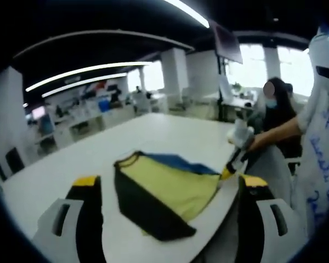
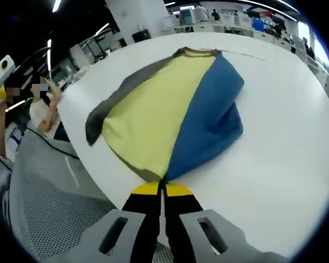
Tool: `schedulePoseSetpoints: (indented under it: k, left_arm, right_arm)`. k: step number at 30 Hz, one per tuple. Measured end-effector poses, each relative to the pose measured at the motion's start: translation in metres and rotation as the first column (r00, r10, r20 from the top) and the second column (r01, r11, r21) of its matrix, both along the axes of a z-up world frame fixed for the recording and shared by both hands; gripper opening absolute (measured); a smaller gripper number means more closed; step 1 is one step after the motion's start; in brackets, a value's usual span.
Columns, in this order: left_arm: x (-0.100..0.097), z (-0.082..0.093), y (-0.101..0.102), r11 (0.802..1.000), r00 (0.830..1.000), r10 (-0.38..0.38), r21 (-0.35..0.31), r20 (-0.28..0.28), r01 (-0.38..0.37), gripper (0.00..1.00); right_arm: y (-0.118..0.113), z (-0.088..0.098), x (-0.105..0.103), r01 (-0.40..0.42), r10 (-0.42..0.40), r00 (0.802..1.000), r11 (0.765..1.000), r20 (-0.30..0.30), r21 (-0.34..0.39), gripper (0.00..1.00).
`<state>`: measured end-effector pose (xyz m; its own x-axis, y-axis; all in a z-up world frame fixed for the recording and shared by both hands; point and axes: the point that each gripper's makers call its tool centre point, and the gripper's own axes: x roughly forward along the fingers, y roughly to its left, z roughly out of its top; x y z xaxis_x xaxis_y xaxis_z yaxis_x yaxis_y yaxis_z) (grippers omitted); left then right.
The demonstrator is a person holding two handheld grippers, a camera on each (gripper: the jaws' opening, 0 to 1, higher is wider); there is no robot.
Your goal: Fold the garment on the visible template until the final outline fits inside the template.
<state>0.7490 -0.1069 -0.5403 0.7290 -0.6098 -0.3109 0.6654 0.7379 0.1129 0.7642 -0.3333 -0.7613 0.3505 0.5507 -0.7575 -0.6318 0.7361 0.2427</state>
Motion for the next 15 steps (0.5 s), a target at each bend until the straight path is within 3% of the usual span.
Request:
schedulePoseSetpoints:
  k: [15]
  left_arm:
    - [-0.001,0.000,-0.005,1.000,1.000,-0.005,-0.003,-0.016,0.005,1.00]
  right_arm:
    - [-0.030,0.013,0.012,0.048,-0.046,0.997,0.998,0.064,-0.039,0.01]
